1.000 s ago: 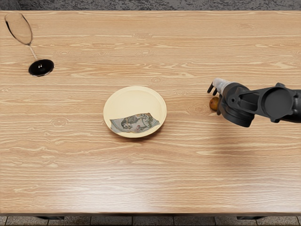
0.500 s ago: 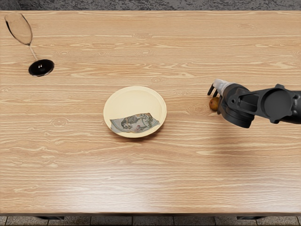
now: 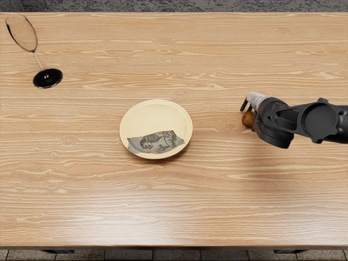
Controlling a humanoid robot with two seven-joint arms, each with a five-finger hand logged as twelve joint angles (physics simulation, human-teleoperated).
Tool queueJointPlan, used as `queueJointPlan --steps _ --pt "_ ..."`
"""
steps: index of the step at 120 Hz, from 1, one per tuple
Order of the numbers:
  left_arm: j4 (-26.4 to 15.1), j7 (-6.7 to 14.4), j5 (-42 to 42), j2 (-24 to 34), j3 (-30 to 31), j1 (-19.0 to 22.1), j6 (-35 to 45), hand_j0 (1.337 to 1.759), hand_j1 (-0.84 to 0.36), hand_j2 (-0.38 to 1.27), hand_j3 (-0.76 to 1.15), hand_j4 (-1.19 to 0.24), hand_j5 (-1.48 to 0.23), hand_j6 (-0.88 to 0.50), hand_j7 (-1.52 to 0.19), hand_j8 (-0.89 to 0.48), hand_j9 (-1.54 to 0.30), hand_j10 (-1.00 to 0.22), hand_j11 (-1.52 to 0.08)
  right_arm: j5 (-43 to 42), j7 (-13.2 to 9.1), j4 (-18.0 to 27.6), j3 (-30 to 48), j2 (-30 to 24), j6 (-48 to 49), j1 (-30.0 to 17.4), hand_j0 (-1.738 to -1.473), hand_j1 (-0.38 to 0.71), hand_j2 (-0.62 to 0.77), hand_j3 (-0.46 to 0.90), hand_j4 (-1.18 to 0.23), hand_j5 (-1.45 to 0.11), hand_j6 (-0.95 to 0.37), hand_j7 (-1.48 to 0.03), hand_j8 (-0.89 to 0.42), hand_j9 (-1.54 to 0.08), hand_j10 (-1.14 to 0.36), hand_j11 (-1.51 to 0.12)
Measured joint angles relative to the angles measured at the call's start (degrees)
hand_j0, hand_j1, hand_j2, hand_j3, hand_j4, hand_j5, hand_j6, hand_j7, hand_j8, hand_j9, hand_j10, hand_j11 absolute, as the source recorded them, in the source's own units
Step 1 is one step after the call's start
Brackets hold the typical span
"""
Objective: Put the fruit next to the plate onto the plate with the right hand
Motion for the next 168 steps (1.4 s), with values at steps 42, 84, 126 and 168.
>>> queueJointPlan --steps 42,84,126,168 --pt "0.0 0.0 0.0 0.0 0.0 0.0 0.0 1.658 0.35 0.0 0.0 0.0 0.0 0.0 0.0 0.0 0.0 0.0 0.0 0.1 0.0 0.0 -0.4 0.3 0.1 0.4 -1.658 0.2 -0.09 0.0 -0.46 -0.59 -0.46 -0.59 -0.46 -0.59 -0.4 -0.59" --pt "0.0 0.0 0.0 0.0 0.0 0.0 0.0 1.658 0.35 0.0 0.0 0.0 0.0 0.0 0.0 0.0 0.0 0.0 0.0 0.4 0.0 0.1 -1.1 0.3 0.2 1.0 -1.658 0.23 -0.03 0.0 -0.5 -0.66 -0.51 -0.66 -0.48 -0.66 -0.41 -0.66" --pt "0.0 0.0 0.0 0.0 0.0 0.0 0.0 1.658 0.35 0.0 0.0 0.0 0.0 0.0 0.0 0.0 0.0 0.0 0.0 0.5 0.0 0.0 -1.6 0.5 0.3 1.1 -1.657 0.25 0.02 0.0 -0.53 -0.7 -0.54 -0.7 -0.48 -0.7 -0.42 -0.7" --pt "0.0 0.0 0.0 0.0 0.0 0.0 0.0 1.658 0.35 0.0 0.0 0.0 0.0 0.0 0.0 0.0 0.0 0.0 0.0 0.4 0.0 -0.5 -2.3 0.6 0.7 1.1 -1.656 0.25 0.04 0.0 -0.57 -0.72 -0.55 -0.73 -0.52 -0.74 -0.47 -0.75"
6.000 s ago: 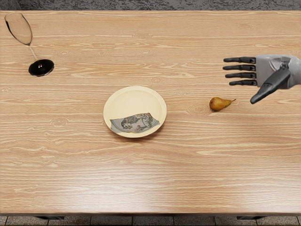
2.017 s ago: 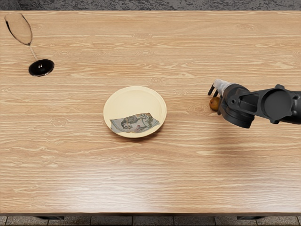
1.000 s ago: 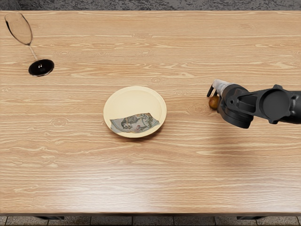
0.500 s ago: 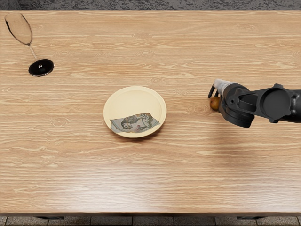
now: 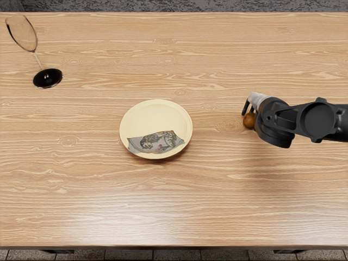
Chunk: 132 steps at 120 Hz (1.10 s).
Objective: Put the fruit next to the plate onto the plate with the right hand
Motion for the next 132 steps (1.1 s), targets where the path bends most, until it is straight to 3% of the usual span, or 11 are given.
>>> queueJointPlan --steps 60,92,132 --pt "0.0 0.0 0.0 0.0 0.0 -0.1 0.0 1.658 0.35 0.0 0.0 0.0 0.0 0.0 0.0 0.0 0.0 0.0 0.0 0.2 -0.1 0.0 -0.1 0.6 0.0 0.1 -1.652 0.25 0.05 0.0 -0.63 -0.78 -0.54 -0.8 -0.51 -0.8 -0.45 -0.83" --pt "0.0 0.0 0.0 0.0 0.0 0.0 0.0 1.658 0.35 0.0 0.0 0.0 0.0 0.0 0.0 0.0 0.0 0.0 0.0 0.4 0.0 0.1 -0.1 0.5 0.5 0.2 -1.652 0.28 0.17 0.0 -0.7 -0.87 -0.53 -0.89 -0.49 -0.88 -0.47 -0.92" --pt "0.0 0.0 0.0 0.0 0.0 0.0 0.0 1.658 0.35 0.0 0.0 0.0 0.0 0.0 0.0 0.0 0.0 0.0 0.0 0.5 0.0 2.3 0.4 -1.1 0.9 1.4 -1.653 0.3 0.2 0.0 -0.69 -0.96 -0.51 -0.94 -0.47 -0.96 -0.54 -0.97"
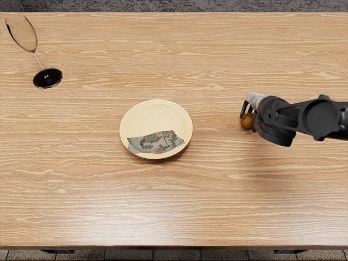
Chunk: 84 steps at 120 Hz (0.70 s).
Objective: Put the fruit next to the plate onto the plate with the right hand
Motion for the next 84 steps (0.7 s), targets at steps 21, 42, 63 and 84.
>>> queueJointPlan --steps 21,42,63,84 --pt "0.0 0.0 0.0 0.0 0.0 0.0 0.0 1.658 0.35 0.0 0.0 0.0 0.0 0.0 0.0 0.0 0.0 0.0 0.0 0.2 0.0 4.0 1.2 -2.8 0.3 2.0 -1.655 0.31 0.27 0.0 -0.69 -1.0 -0.51 -0.97 -0.48 -1.0 -0.59 -1.0" --pt "0.0 0.0 0.0 0.0 0.0 0.0 0.0 1.658 0.35 0.0 0.0 0.0 0.0 0.0 0.0 0.0 0.0 0.0 0.0 1.7 0.0 6.7 3.5 -4.6 2.1 4.1 -1.655 0.35 0.34 0.0 -0.65 -1.06 -0.47 -1.0 -0.44 -1.05 -0.62 -1.05" --pt "0.0 0.0 0.0 0.0 0.0 0.1 0.0 1.658 0.35 0.0 0.0 0.0 0.0 0.0 0.0 0.0 0.0 0.0 0.0 5.0 0.0 8.2 5.3 -4.0 3.2 6.5 -1.655 0.38 0.39 0.0 -0.59 -1.12 -0.43 -1.05 -0.39 -1.1 -0.62 -1.11" --pt "0.0 0.0 0.0 0.0 -0.1 0.1 0.0 1.658 0.35 0.0 0.0 0.0 0.0 0.0 0.0 0.0 0.0 0.0 0.0 9.5 0.0 8.6 6.3 -2.0 4.5 9.3 -1.655 0.37 0.42 0.0 -0.6 -1.17 -0.43 -1.09 -0.41 -1.15 -0.72 -1.15"
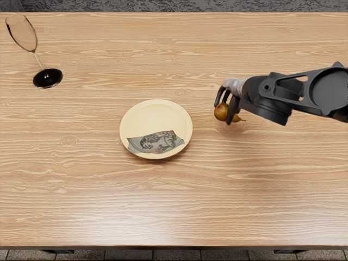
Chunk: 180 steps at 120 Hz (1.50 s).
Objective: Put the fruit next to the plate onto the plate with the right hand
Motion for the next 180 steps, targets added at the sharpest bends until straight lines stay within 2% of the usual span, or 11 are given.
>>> queueJointPlan --steps 21,37,64,92,113,138,142,150,159,169,180 --pt "0.0 0.0 0.0 0.0 -0.1 0.0 0.0 1.658 0.35 0.0 0.0 0.0 0.0 0.0 0.0 0.0 0.0 0.0 0.0 4.3 0.0 0.1 0.3 1.5 1.2 2.8 -1.657 0.35 0.4 0.0 -0.59 -1.2 -0.42 -1.11 -0.43 -1.17 -0.78 -1.18" --pt "0.0 0.0 0.0 0.0 -0.1 0.1 0.0 1.658 0.35 0.0 0.0 0.0 0.0 0.0 0.0 0.0 0.0 0.0 0.0 7.0 0.0 0.6 1.6 2.4 1.4 4.6 -1.658 0.39 0.49 0.0 -0.58 -1.22 -0.4 -1.12 -0.4 -1.18 -0.81 -1.19" --pt "0.0 0.0 0.0 0.0 -0.1 0.1 0.0 1.658 0.35 0.0 0.0 0.0 0.0 0.0 0.0 0.0 0.0 0.0 0.0 10.6 0.1 0.0 2.1 4.6 1.5 7.6 -1.658 0.42 0.52 0.0 -0.59 -1.21 -0.4 -1.12 -0.43 -1.18 -0.83 -1.18" --pt "0.0 0.0 0.0 0.0 -0.1 0.0 0.0 1.658 0.35 0.0 0.0 0.0 0.0 0.0 0.0 0.0 0.0 0.0 0.0 14.7 0.1 -4.1 2.1 10.5 1.9 10.3 -1.658 0.45 0.57 0.0 -0.58 -1.21 -0.4 -1.12 -0.42 -1.18 -0.84 -1.19" --pt "0.0 0.0 0.0 0.0 -0.1 0.1 0.0 1.658 0.35 0.0 0.0 0.0 0.0 0.0 0.0 0.0 0.0 0.0 0.0 17.4 0.1 -8.2 2.1 15.5 2.9 11.6 -1.658 0.44 0.57 0.0 -0.69 -1.21 -0.39 -1.13 -0.43 -1.18 -0.84 -1.18" --pt "0.0 0.0 0.0 0.0 -0.1 0.1 0.0 1.658 0.35 0.0 0.0 0.0 0.0 0.0 0.0 0.0 0.0 0.0 0.0 19.2 0.1 -11.5 2.0 19.2 3.5 12.4 -1.658 0.41 0.57 0.0 -0.78 -1.17 -0.46 -1.11 -0.55 -1.16 -0.83 -1.16" --pt "0.0 0.0 0.0 0.0 -0.1 0.0 0.0 1.658 0.35 0.0 0.0 0.0 0.0 0.0 0.0 0.0 0.0 0.0 0.0 19.3 0.0 -11.7 2.0 19.5 3.4 12.6 -1.658 0.39 0.51 0.0 -0.74 -1.1 -0.45 -1.05 -0.54 -1.09 -0.79 -1.1" --pt "0.0 0.0 0.0 0.0 -0.1 0.1 0.0 1.658 0.35 0.0 0.0 0.0 0.0 0.0 0.0 0.0 0.0 0.0 0.0 19.4 0.0 -12.0 1.7 19.8 2.3 13.0 -1.658 0.2 0.37 0.0 -0.55 -0.81 -0.34 -0.77 -0.4 -0.8 -0.58 -0.81" --pt "0.0 0.0 0.0 0.0 -0.1 0.0 0.0 1.658 0.35 0.0 0.0 0.0 0.0 0.0 0.0 0.0 0.0 0.0 0.0 19.4 0.0 -12.0 1.6 19.9 1.6 13.3 -1.658 0.04 0.25 0.0 -0.39 -0.58 -0.25 -0.55 -0.29 -0.57 -0.41 -0.57" --pt "0.0 0.0 0.0 0.0 -0.1 0.1 0.0 1.658 0.35 0.0 0.0 0.0 0.0 0.0 0.0 0.0 0.0 0.0 0.0 19.4 0.0 -11.8 1.5 20.0 1.2 13.4 -1.658 -0.08 0.17 0.0 -0.27 -0.4 -0.18 -0.38 -0.2 -0.39 -0.29 -0.4" --pt "0.0 0.0 0.0 0.0 -0.1 0.1 0.0 1.658 0.35 0.0 0.0 0.0 0.0 0.0 0.0 0.0 0.0 0.0 0.0 19.5 0.0 -10.7 1.7 20.1 0.4 13.4 -1.658 -0.16 0.1 0.0 -0.18 -0.27 -0.12 -0.26 -0.14 -0.27 -0.19 -0.27"
